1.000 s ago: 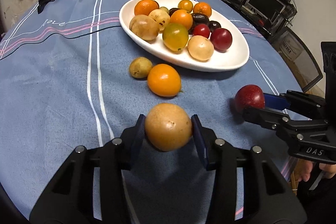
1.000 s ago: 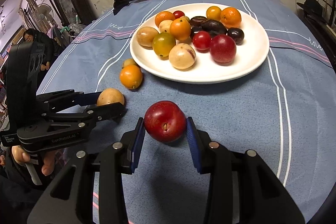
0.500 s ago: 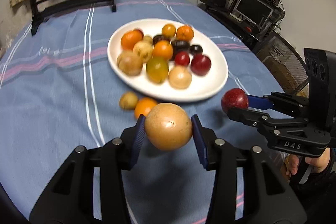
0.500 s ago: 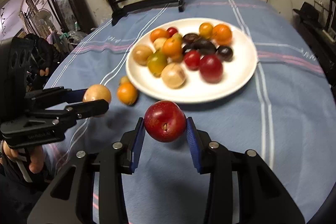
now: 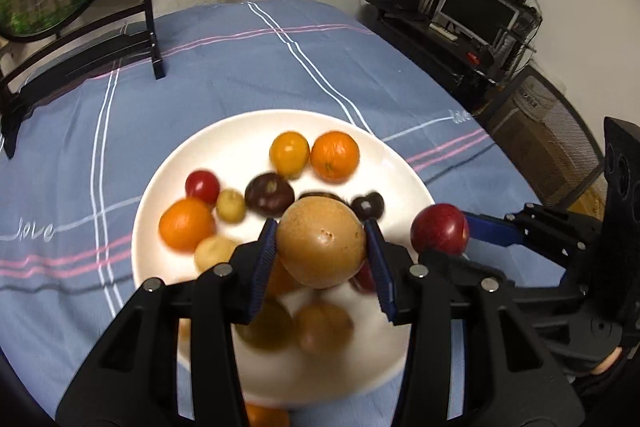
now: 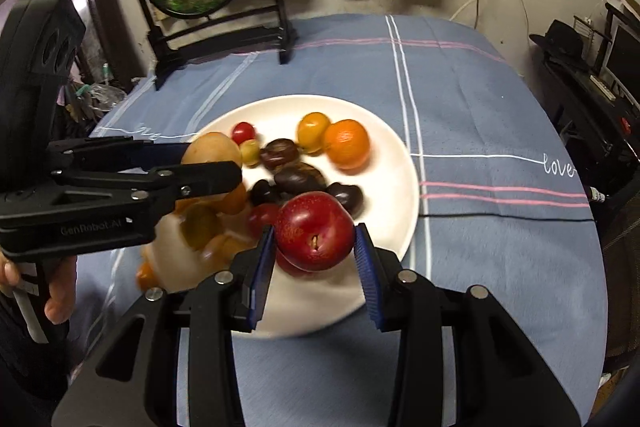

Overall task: Organize fruits
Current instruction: 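Place both fruits on the white plate and open both tools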

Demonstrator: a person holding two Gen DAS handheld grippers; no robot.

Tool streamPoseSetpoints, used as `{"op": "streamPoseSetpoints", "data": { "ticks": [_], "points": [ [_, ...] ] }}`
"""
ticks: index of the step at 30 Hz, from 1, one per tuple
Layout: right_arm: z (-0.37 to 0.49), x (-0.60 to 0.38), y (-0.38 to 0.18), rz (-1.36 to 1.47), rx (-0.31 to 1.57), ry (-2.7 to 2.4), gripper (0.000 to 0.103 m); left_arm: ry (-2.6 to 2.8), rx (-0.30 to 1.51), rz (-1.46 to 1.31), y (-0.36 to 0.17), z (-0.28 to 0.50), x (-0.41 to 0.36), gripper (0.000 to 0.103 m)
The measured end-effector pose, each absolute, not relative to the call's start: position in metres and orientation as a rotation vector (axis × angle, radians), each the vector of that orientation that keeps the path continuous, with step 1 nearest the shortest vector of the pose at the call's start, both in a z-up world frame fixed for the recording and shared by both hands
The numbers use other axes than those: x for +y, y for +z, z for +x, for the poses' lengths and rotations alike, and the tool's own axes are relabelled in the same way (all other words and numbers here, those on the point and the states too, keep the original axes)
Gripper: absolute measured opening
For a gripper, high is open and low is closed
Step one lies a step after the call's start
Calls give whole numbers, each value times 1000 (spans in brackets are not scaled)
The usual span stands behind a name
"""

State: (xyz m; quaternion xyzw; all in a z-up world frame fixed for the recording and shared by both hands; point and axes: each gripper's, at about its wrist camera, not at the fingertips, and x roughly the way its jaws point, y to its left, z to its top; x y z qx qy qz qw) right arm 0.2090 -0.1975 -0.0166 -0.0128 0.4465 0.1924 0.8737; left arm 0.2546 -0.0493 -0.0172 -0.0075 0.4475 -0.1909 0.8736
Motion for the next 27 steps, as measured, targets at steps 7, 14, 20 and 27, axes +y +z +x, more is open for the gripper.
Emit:
{"op": "streamPoseSetpoints", "data": {
  "ticks": [7, 14, 20, 27],
  "points": [
    [224, -197, -28, -32, 958, 405, 40, -393, 957, 2, -26, 279, -61, 45],
    [234, -198, -34, -5, 979, 377, 61, -389, 1000, -10, -34, 298, -63, 54],
    [221, -197, -18, -28, 940, 373, 61, -404, 973, -70, -15, 282, -51, 73],
    [191, -181, 0, -68, 910, 415, 61, -415, 891, -90, 16, 241, -38, 76]
  ]
}}
